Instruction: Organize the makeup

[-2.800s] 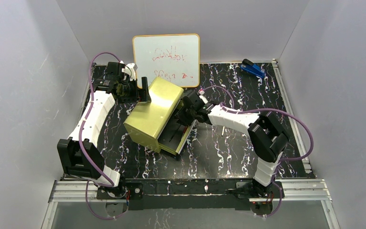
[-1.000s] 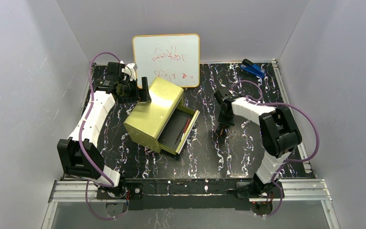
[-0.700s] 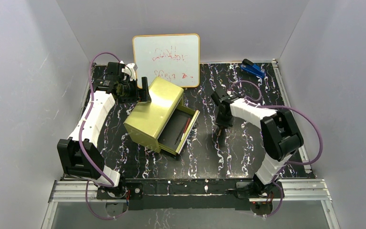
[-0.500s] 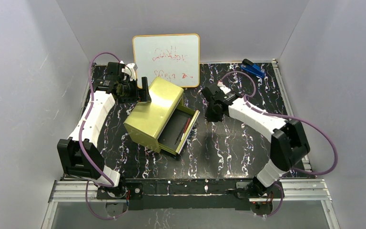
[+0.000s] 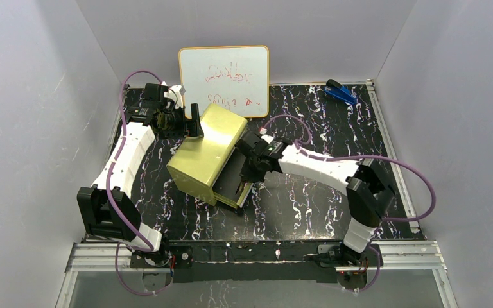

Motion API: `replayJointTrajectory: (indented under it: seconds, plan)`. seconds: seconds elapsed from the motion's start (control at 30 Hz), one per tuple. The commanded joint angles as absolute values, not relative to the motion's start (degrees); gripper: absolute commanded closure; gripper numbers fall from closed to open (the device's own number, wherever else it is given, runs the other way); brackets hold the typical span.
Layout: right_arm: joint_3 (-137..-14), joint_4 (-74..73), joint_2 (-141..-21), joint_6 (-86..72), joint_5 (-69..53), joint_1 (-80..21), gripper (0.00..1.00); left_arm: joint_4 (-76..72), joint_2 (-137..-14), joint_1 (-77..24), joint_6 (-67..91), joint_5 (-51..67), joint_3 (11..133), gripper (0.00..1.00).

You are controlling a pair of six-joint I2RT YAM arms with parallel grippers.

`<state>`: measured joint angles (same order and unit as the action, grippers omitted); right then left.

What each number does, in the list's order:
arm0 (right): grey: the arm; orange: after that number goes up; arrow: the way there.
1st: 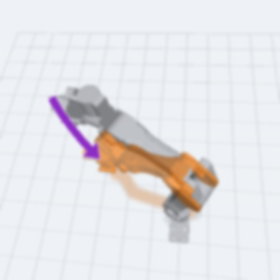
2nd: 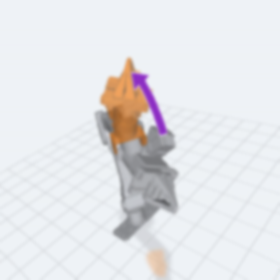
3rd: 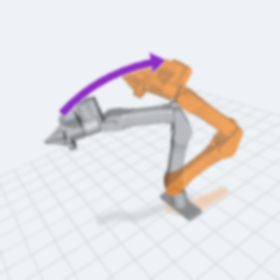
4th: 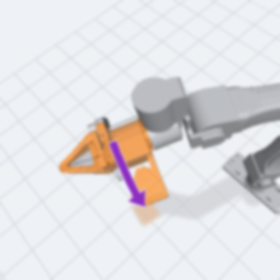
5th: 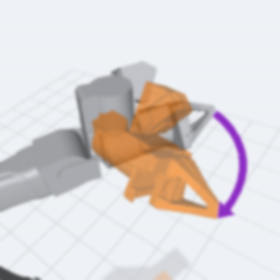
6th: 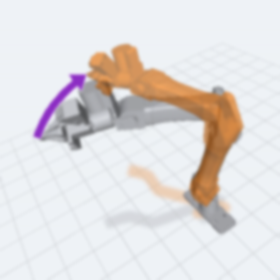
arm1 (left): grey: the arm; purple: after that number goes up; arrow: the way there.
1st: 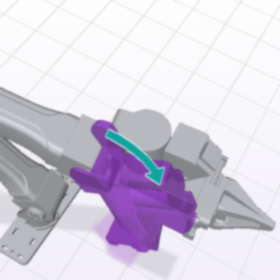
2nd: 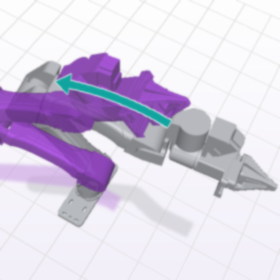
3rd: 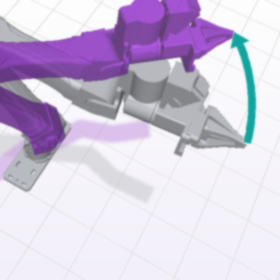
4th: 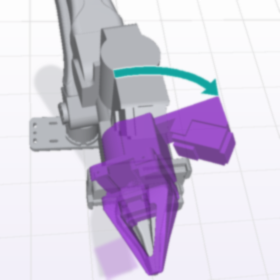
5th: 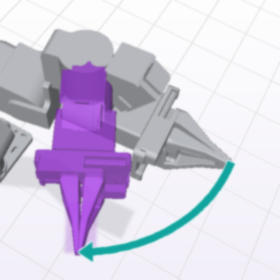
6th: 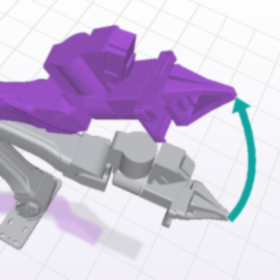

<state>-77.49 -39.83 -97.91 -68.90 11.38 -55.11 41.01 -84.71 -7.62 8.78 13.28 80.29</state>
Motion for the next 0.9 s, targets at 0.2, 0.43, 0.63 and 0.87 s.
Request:
replayJointTrajectory:
  seconds: [0.2, 0.43, 0.63, 0.87]
  plan:
    - [-81.55, -29.56, -107.26, -77.08, 9.37, -55.63, 0.99, 46.15, -84.60, -7.29, 6.86, 10.28, 79.13, 0.02]
    - [-88.02, -30.96, -113.90, -75.34, 6.59, -55.62, 0.76, 45.89, -84.12, -7.29, 6.86, 10.00, 78.51, 0.02]
    - [-88.77, -32.40, -112.27, -74.13, 8.36, -55.61, 0.62, 45.71, -84.19, -7.29, 6.86, 10.00, 78.29, 0.01]
    - [-88.54, -37.26, -103.85, -72.56, 9.29, -55.57, 0.62, 45.70, -84.42, -7.29, 6.79, 9.93, 78.25, 0.02]
